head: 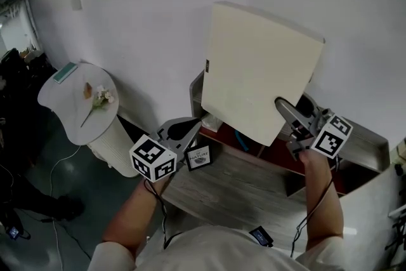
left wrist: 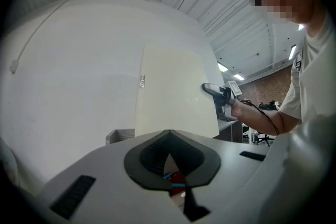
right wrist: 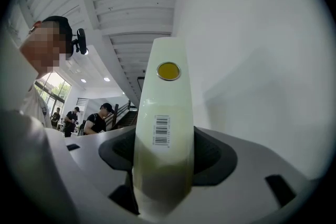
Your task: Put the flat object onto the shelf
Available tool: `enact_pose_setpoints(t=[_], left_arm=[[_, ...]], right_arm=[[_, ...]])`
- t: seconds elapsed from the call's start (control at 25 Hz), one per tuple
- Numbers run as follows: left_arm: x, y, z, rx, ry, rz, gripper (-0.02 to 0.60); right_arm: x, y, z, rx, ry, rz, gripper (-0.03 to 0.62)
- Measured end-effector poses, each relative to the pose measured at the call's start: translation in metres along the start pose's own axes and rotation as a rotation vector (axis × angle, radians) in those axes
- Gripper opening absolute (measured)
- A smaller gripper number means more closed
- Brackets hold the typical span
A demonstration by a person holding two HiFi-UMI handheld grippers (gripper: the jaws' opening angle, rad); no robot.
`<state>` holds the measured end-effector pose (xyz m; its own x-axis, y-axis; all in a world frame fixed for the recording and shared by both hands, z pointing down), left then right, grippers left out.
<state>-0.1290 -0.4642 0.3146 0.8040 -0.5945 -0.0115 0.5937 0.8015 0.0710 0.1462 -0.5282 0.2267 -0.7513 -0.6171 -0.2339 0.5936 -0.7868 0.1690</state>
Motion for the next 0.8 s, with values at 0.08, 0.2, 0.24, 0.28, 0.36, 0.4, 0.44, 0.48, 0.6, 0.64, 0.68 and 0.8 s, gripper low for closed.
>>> enact_pose_setpoints(t=[0.08, 0.2, 0.24, 0.28, 0.36, 0.4, 0.44, 0.48, 0.6, 0.64, 0.68, 0.8], left_arm=[[0.007, -0.006, 0.000, 0.001, -0.006, -0.008, 0.014], [0.017, -0.021, 0.003, -0.001, -0.019, -0.018, 0.014], [0.021, -0.028, 0.005, -0.003, -0.022, -0.021, 0.014], [0.025, -0.033, 0.007, -0.007, -0.024, -0.022, 0.014], [0.031, -0.036, 0.010, -0.016, -0.030, -0.021, 0.014], [0.032, -0.035, 0.011, -0.019, -0.035, -0.019, 0.014], [0.033, -0.033, 0.013, -0.023, -0.041, -0.017, 0.014], [0.034, -0.033, 0.015, -0.026, -0.045, -0.016, 0.014], [0.040, -0.038, 0.018, -0.033, -0.051, -0.016, 0.014], [0.042, -0.039, 0.020, -0.036, -0.054, -0.016, 0.014], [0.043, -0.040, 0.022, -0.040, -0.059, -0.016, 0.014], [0.044, -0.037, 0.033, -0.065, -0.066, -0.012, 0.014]], right_arm=[[0.009, 0.009, -0.003, -0.011, 0.003, -0.009, 0.287], [0.029, 0.025, 0.001, -0.023, 0.005, -0.018, 0.288], [0.037, 0.031, 0.003, -0.028, 0.003, -0.021, 0.288], [0.044, 0.036, 0.006, -0.036, -0.001, -0.022, 0.288], [0.052, 0.043, 0.011, -0.053, -0.010, -0.021, 0.288], [0.053, 0.044, 0.012, -0.061, -0.014, -0.019, 0.288], [0.054, 0.046, 0.015, -0.066, -0.016, -0.020, 0.288], [0.055, 0.048, 0.017, -0.069, -0.019, -0.023, 0.288], [0.064, 0.060, 0.022, -0.079, -0.024, -0.039, 0.288], [0.067, 0.063, 0.023, -0.079, -0.024, -0.044, 0.288], [0.069, 0.065, 0.025, -0.074, -0.024, -0.050, 0.288], [0.069, 0.068, 0.029, -0.056, -0.016, -0.060, 0.290]])
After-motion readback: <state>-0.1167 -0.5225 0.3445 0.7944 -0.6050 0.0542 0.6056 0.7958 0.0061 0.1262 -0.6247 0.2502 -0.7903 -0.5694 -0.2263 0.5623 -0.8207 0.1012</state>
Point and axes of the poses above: the fingertips, and each gripper's own axes: x forward along the fingers, y to its right, z out of its underside, the point moved 5 cm from there along -x, backward along the fingers, and after that the axes turned 14 degrees about z, right-handed, at the moved point
